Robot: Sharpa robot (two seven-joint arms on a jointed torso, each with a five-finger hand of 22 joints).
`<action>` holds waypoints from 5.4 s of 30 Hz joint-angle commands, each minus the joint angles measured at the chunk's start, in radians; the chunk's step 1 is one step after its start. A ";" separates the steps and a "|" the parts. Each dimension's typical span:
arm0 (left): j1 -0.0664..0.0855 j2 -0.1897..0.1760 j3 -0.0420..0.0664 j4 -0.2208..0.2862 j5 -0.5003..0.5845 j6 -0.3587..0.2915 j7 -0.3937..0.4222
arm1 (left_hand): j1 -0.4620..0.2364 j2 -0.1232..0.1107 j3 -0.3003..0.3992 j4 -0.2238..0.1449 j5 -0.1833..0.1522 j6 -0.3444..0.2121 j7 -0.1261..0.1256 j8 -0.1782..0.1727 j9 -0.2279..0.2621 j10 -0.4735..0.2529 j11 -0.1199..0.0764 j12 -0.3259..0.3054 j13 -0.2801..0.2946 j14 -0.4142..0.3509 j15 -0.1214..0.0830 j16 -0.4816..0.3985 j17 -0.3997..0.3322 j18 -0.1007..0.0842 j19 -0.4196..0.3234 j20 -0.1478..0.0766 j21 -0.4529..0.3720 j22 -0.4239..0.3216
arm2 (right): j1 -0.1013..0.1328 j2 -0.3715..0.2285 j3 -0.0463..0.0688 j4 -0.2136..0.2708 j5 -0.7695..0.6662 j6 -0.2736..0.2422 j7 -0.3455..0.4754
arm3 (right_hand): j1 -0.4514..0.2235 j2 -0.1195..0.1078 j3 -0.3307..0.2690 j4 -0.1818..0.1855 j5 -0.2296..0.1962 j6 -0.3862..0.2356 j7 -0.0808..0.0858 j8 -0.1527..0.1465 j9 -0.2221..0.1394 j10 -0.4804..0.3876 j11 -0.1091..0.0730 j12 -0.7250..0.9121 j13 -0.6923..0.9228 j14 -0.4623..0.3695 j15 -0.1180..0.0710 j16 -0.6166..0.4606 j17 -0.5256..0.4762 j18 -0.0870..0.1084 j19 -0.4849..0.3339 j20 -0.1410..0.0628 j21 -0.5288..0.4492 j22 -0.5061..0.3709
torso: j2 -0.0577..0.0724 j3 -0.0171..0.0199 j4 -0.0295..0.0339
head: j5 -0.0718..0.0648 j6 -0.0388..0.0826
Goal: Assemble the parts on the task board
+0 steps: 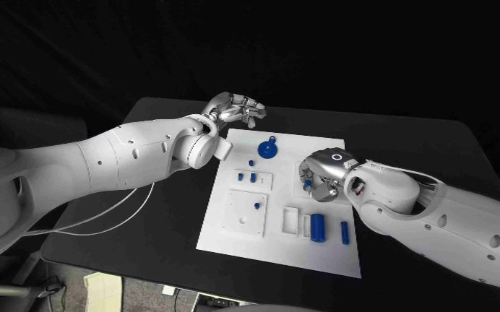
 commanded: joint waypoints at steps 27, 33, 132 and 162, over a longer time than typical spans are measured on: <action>0.002 0.004 0.001 -0.005 0.005 0.010 0.011 | 0.001 0.006 -0.004 -0.001 0.003 -0.006 0.000 0.004 -0.001 -0.009 -0.001 0.003 -0.002 0.002 0.006 -0.004 0.003 0.015 0.003 0.000 -0.008 0.003 | -0.006 -0.041 0.061 0.129 -0.018 -0.043 -0.014 | -0.008 0.013 0.023 -0.018 -0.004 0.028 -0.009 0.013 0.010 0.036 -0.014 0.017 0.022 0.003 -0.022 0.008 0.005 0.118 0.010 -0.016 0.009 0.014 | -0.001 0.0005 -0.0007 | 0.007 0.002; 0.002 0.005 0.001 -0.009 0.005 0.010 0.011 | 0.001 0.006 -0.004 -0.001 0.003 -0.006 0.000 0.004 -0.001 -0.009 -0.001 0.003 -0.002 0.002 0.006 -0.004 0.003 0.015 0.003 0.000 -0.008 0.003 | -0.007 -0.004 0.061 0.141 -0.010 -0.041 -0.005 | -0.008 0.013 0.024 -0.018 -0.004 0.029 -0.010 0.013 0.011 0.036 -0.014 0.017 0.022 0.003 -0.022 0.008 0.005 0.118 0.010 -0.016 0.009 0.014 | -0.001 0.0002 -0.0002 | 0.010 0.003; 0.002 0.041 0.001 -0.034 0.005 0.015 0.009 | 0.001 0.008 -0.004 0.000 0.004 -0.005 0.000 0.005 -0.002 -0.009 -0.001 0.003 -0.003 0.002 0.006 -0.007 0.009 0.015 0.005 0.000 -0.012 0.007 | -0.109 0.220 -0.016 0.043 -0.111 -0.024 0.018 | -0.011 0.018 0.029 -0.029 -0.004 0.029 -0.010 0.011 0.014 0.036 -0.015 0.016 0.030 0.004 -0.023 0.008 0.006 0.118 0.013 -0.021 0.009 0.013 | -0.001 0.0008 -0.0009 | 0.064 -0.023; 0.002 0.044 0.001 -0.035 0.005 0.016 0.008 | 0.000 0.008 -0.004 0.000 0.003 -0.005 0.000 0.006 -0.002 -0.009 0.000 0.003 -0.003 0.002 0.006 -0.008 0.011 0.015 0.005 0.000 -0.013 0.009 | -0.101 0.271 -0.035 0.069 -0.278 0.085 -0.050 | -0.012 0.014 0.033 -0.033 -0.004 0.031 -0.011 0.011 0.015 0.036 -0.015 0.015 0.033 0.004 -0.022 0.008 0.007 0.118 0.012 -0.021 0.009 0.014 | -0.001 0.0001 -0.0001 | 0.060 -0.028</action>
